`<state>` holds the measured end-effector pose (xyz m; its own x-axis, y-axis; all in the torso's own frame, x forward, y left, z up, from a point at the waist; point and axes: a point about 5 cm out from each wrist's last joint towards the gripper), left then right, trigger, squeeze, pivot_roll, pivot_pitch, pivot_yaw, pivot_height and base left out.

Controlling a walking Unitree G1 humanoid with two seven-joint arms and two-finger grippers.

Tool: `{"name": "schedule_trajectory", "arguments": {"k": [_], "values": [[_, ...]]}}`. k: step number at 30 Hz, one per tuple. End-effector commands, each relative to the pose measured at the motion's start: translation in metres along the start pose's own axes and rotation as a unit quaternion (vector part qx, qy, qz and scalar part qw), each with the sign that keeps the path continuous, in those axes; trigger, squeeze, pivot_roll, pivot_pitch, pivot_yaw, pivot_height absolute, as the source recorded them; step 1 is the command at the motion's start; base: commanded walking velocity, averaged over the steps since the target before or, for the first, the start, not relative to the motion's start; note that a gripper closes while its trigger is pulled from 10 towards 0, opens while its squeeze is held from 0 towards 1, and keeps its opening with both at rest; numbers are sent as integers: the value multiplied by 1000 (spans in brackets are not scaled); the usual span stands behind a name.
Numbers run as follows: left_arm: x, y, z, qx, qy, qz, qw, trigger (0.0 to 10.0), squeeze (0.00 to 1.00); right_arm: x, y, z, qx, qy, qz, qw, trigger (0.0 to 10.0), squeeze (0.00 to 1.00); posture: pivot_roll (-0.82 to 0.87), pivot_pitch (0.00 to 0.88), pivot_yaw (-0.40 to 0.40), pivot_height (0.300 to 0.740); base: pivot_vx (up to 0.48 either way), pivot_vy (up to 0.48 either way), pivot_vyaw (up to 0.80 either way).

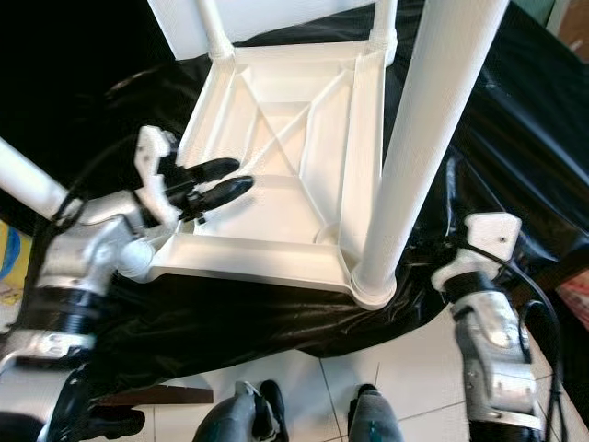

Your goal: Building children table

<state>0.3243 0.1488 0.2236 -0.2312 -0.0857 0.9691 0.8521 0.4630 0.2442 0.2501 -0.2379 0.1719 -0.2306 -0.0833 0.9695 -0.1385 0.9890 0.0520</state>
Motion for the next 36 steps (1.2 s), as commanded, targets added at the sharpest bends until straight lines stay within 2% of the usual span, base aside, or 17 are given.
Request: {"name": "schedule_trajectory", "arguments": {"k": [1, 4, 5, 7, 10, 11, 14, 17, 24, 29, 32, 33, 35, 36], "values": [[2, -3, 11, -24, 2, 0, 1000, 10000, 0, -2, 3, 4, 27, 13, -11, 999, 10000, 0, -88, 213, 157, 740, 0, 0, 0], [5, -5, 19, -10, 4, 1, 1000, 10000, 0, -2, 1, 8, 53, 32, -11, 998, 10000, 0, -88, 212, 161, 740, 0, 0, 0], [9, -7, 29, 5, 6, 1, 1000, 10000, 0, -1, -1, 11, 81, 54, -12, 995, 10000, 0, -88, 212, 161, 740, 0, 0, 0], [10, -8, 31, 8, 7, 2, 1000, 10000, 0, -1, -2, 12, 87, 58, -13, 994, 10000, 0, -88, 212, 162, 740, 0, 0, 0], [16, -10, 50, 43, 8, -2, 999, 10000, 0, 3, -7, 19, 131, 83, 32, 987, 10000, 0, -76, 205, 157, 740, 0, 0, 0], [16, -10, 50, 43, 8, -2, 999, 10000, 0, 3, -7, 19, 131, 83, 32, 987, 10000, 0, -76, 205, 157, 740, 0, 0, 0], [22, -15, 59, 59, 9, 2, 998, 10000, 0, 7, -9, 25, 172, 104, 42, 979, 10000, 0, -75, 200, 152, 740, 0, 0, 0], [21, -16, 64, 65, 12, 5, 998, 10000, 0, 7, -5, 30, 227, 133, 38, 964, 10000, 0, -71, 179, 141, 740, 0, 0, 0], [15, -17, 64, 77, 27, 2, 997, 10000, 0, 5, -2, 33, 275, 162, 33, 947, 10000, 0, -78, 150, 137, 740, 0, 0, 0], [13, -15, 62, 82, 30, 1, 996, 10000, 0, 6, -5, 33, 287, 172, 39, 942, 10000, 0, -87, 115, 138, 740, 0, 0, 0], [6, -12, 56, 92, 46, -9, 995, 10000, 0, 9, -8, 33, 317, 190, 52, 928, 10000, 0, -104, 72, 138, 740, 0, 0, 0], [6, -12, 56, 92, 46, -9, 995, 10000, 0, 9, -8, 33, 317, 190, 52, 928, 10000, 0, -104, 72, 138, 740, 0, 0, 0], [0, -10, 50, 92, 61, -15, 994, 10000, 0, 10, -6, 33, 342, 202, 54, 916, 10000, 0, -110, 59, 140, 740, 0, 0, 0], [0, -10, 50, 92, 61, -15, 994, 10000, 0, 10, -6, 33, 342, 202, 54, 916, 10000, 0, -110, 59, 140, 740, 0, 0, 0]]}}
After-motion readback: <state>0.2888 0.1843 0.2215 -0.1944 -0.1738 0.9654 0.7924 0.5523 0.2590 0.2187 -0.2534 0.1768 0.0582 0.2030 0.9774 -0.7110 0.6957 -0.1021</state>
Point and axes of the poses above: a point about 5 cm out from each wrist's last joint towards the gripper, its own z axis pointing back from the gripper into the wrist, its own x axis along the axis of the wrist's last joint, y = z × x, and after that the axes turned 6 degrees about -z, right-handed
